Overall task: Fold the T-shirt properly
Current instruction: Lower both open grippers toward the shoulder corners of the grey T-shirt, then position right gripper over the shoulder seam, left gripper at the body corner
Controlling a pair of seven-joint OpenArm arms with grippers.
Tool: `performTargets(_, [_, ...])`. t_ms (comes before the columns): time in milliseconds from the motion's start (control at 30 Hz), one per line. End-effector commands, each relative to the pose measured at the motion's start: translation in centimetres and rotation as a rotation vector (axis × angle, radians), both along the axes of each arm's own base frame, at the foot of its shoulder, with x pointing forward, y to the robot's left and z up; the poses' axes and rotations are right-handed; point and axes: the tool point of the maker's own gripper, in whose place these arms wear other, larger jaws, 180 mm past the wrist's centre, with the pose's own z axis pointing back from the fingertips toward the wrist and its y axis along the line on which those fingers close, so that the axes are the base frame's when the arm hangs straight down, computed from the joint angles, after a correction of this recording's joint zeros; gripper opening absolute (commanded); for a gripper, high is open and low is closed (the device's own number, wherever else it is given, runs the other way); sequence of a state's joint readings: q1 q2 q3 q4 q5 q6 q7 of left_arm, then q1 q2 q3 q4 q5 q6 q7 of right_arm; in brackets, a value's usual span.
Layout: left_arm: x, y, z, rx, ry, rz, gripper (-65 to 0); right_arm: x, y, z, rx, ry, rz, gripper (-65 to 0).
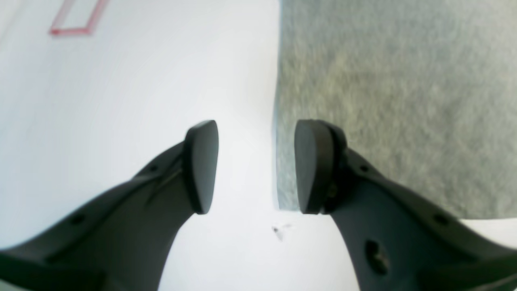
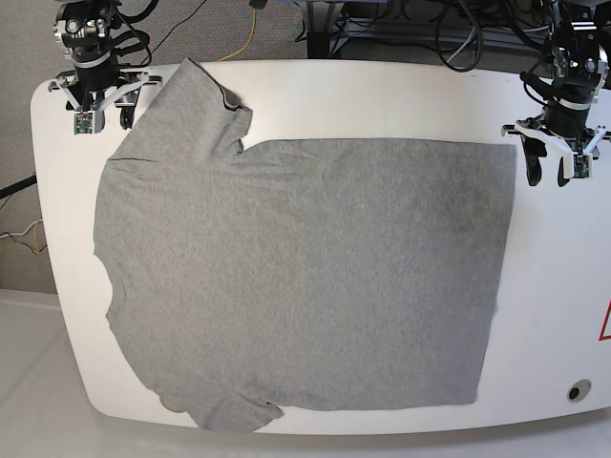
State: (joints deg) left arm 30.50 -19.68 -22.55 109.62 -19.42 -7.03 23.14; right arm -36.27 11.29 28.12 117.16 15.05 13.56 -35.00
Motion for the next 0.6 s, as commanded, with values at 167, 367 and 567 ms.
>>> performTargets(167, [1.0,0.7,0.2,0.011,-0.013,0.007,-35.9,0.3,0.1,0.7,-0.012,-0.022,0.014,-37.3])
performTargets(367, [1.1,0.6,0.1,0.012,-0.01,-0.001,-35.9,0.4,0.6,0.8,0.005,-0.025,0.038,-37.3])
performTargets(567, [0.7,0.5,0.1,0.007,-0.01,-0.003,-35.7,0.7,3.5,1.0,0.146,-0.05,0.121,-36.9])
